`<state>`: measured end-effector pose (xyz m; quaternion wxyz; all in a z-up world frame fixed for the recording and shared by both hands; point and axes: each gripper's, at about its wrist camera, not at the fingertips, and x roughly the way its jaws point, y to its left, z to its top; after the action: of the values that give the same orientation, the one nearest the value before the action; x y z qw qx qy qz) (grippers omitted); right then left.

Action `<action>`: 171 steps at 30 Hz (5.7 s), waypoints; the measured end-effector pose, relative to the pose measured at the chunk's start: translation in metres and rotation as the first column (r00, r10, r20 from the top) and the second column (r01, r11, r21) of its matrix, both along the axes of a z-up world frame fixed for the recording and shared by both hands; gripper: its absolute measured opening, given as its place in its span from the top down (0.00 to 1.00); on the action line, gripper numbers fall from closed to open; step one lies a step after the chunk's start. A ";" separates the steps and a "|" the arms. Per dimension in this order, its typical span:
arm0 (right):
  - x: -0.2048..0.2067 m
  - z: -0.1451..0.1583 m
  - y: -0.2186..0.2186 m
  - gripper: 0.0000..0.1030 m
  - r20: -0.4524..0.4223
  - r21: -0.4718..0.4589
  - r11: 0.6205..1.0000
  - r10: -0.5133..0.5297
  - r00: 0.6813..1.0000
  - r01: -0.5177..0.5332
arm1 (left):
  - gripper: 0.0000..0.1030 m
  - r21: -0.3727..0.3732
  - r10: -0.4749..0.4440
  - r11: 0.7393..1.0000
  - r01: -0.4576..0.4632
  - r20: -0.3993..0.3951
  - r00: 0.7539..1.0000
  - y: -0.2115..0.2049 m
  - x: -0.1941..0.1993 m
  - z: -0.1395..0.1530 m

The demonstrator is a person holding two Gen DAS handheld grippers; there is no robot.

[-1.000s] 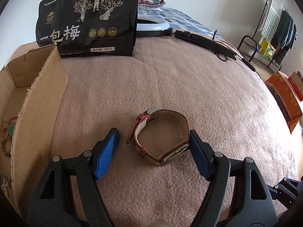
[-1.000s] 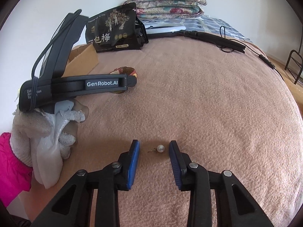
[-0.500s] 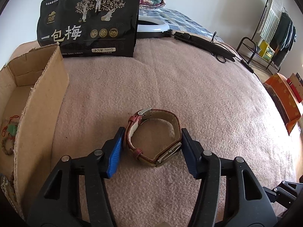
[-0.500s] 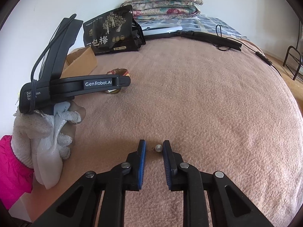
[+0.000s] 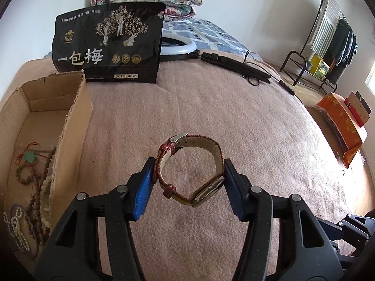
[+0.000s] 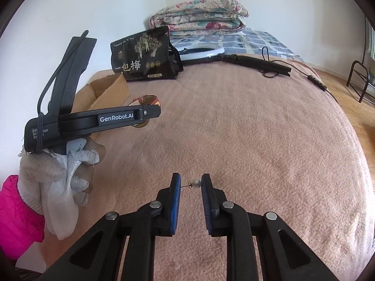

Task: Organize jewelry

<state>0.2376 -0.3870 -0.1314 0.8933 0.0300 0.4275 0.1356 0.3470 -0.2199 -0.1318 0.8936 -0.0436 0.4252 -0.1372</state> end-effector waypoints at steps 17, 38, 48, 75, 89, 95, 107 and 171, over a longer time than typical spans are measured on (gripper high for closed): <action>-0.024 0.064 0.039 0.84 0.091 -0.010 0.999 0.047 0.995 -0.047 | 0.44 -0.014 0.022 1.000 -0.020 0.111 0.994 0.065 -0.036 0.080; -0.012 0.093 0.142 0.84 0.135 -0.013 0.984 0.178 0.975 -0.177 | 0.44 0.014 0.133 0.991 -0.136 0.136 0.982 0.181 -0.035 0.089; 0.008 0.088 0.187 0.84 0.125 -0.022 0.973 0.231 0.965 -0.230 | 0.44 0.019 0.144 0.989 -0.147 0.116 0.983 0.216 -0.012 0.080; 0.052 0.044 0.230 0.84 0.054 -0.004 0.964 0.264 0.963 -0.264 | 0.44 0.031 0.136 0.990 -0.138 0.064 0.989 0.231 0.030 0.049; 0.056 0.037 0.232 0.72 0.042 0.001 0.965 0.262 0.964 -0.262 | 0.42 0.031 0.137 0.990 -0.139 0.067 0.988 0.228 0.032 0.048; 0.053 0.039 0.234 0.43 0.052 -0.019 0.967 0.256 0.965 -0.256 | 0.29 0.016 0.146 0.989 -0.148 0.080 0.986 0.229 0.030 0.053; 0.040 0.057 0.229 0.24 0.096 -0.051 0.970 0.243 0.965 -0.240 | 0.28 0.017 0.164 0.986 -0.166 0.100 0.981 0.234 0.016 0.070; -0.064 0.121 0.137 0.00 0.236 -0.073 0.997 0.044 0.971 -0.027 | 0.04 0.115 0.151 0.975 -0.189 0.279 0.948 0.192 -0.235 0.152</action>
<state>0.1731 -0.2501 -0.0103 0.9360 -0.0250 0.3223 0.1392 0.1122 -0.0283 0.0203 0.9522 0.0018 0.3035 -0.0341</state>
